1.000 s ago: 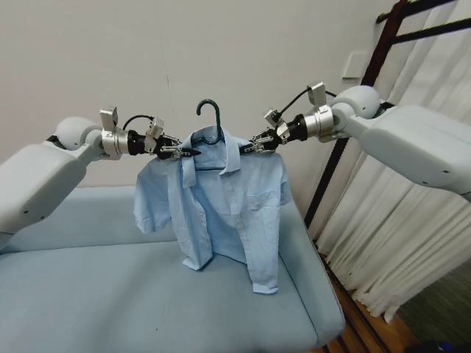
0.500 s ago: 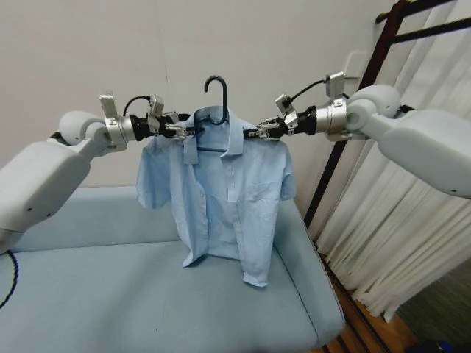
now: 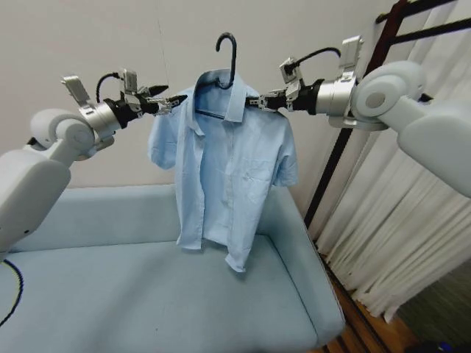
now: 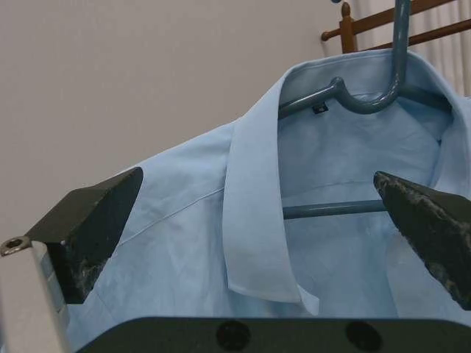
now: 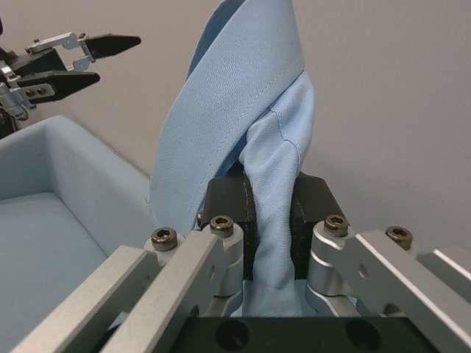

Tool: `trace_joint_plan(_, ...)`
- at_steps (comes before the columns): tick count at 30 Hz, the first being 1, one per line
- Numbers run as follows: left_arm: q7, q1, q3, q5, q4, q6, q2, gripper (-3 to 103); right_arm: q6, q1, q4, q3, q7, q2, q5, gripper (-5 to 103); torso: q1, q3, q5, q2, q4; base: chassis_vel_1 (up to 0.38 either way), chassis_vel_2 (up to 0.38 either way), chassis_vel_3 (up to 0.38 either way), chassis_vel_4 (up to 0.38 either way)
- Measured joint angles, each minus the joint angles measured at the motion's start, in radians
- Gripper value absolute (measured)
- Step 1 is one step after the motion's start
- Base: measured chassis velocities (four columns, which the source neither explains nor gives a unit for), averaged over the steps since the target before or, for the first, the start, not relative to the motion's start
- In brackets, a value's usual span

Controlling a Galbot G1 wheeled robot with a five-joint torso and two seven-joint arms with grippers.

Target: Pick up the clothes from the sofa and hang them on the clothes hanger.

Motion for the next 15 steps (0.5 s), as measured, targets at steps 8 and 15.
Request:
trace_joint_plan(8, -0.083, 0.08, -0.023, -0.026, -0.064, -0.01, 0.006, 100, -0.006, 0.001, 0.026, 0.011, -0.02, -0.002, -0.003, 9, 0.0, 0.0, 0.0002, 0.0, -0.0006, 0.0, 0.0, 0.0, 0.0)
trace_joint_plan(15, -0.071, 0.064, 0.005, -0.024, -0.06, -0.009, -0.031, 101, -0.007, 0.009, 0.029, 0.012, -0.025, 0.015, 0.0, 9, 0.0, 0.0, 0.0001, 0.0, -0.0002, 0.0, 0.0, 0.0, 0.0)
